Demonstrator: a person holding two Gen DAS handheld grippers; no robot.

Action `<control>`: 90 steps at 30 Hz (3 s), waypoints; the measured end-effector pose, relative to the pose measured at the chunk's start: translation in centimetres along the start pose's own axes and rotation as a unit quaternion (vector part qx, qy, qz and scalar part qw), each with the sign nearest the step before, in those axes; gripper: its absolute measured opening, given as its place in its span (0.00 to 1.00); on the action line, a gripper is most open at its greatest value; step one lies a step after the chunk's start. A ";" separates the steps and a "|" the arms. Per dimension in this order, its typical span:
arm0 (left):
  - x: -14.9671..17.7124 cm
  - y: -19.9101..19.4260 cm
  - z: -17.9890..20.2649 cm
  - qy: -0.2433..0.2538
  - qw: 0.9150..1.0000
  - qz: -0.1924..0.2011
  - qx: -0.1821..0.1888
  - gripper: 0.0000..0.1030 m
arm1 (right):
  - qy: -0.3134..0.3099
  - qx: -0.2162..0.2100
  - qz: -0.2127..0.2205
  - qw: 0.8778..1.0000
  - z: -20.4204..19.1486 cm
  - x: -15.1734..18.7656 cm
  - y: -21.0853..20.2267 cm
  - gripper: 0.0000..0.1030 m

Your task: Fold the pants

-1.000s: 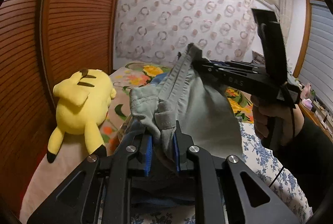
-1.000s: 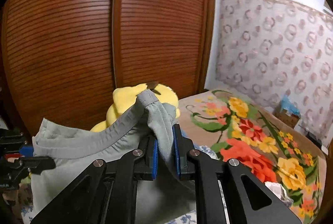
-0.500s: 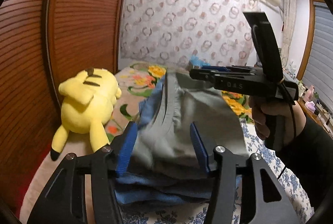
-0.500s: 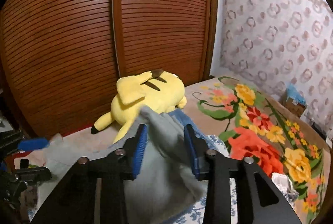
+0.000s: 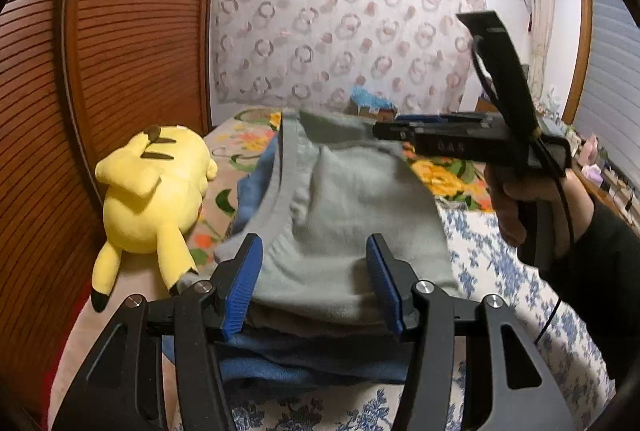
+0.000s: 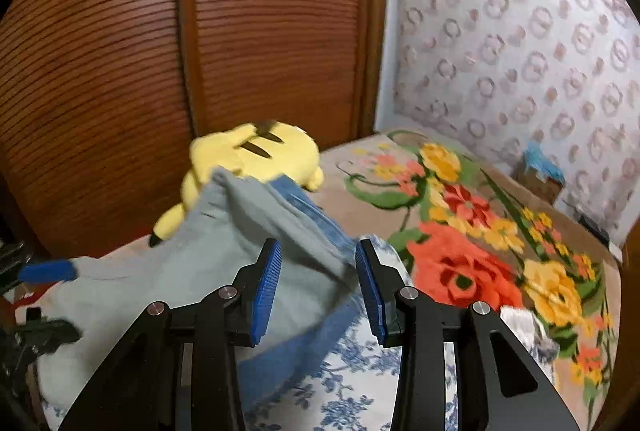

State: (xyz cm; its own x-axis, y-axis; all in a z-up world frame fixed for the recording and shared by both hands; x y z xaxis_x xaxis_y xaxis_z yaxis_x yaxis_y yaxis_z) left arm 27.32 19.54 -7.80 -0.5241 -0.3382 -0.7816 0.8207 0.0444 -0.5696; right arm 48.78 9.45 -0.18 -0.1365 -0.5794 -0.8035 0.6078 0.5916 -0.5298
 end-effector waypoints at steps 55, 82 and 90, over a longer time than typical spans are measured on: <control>3.4 -8.2 4.7 0.075 0.997 0.016 0.021 0.77 | 0.094 0.059 0.040 0.993 -10.5 10.7 -21.4 0.40; 6.8 -11.0 14.7 0.105 0.986 0.019 0.128 0.83 | 0.153 0.139 0.067 0.976 -14.5 16.2 -33.5 0.40; 7.2 -12.4 16.9 0.114 0.985 0.023 0.131 0.83 | 0.151 0.159 0.080 0.972 -16.1 17.0 -37.4 0.40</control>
State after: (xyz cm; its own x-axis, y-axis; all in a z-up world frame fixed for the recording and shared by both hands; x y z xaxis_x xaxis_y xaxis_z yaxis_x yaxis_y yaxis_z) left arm 17.16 0.71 -2.08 -0.4980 -0.1202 -0.8588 0.8596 -0.1990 -0.4706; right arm 11.19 -13.49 1.60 -0.2147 -0.2749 -0.9372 0.8450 0.4289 -0.3194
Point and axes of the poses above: each gripper's, at about its wrist camera, not at the fingertips, and y roughly the way its jaws point, z to its right, x to its underside, the point moved 9 cm from there along y, roughly the way its jaws point, and after that the axes turned 10 degrees about -y, right-handed, at the moved point
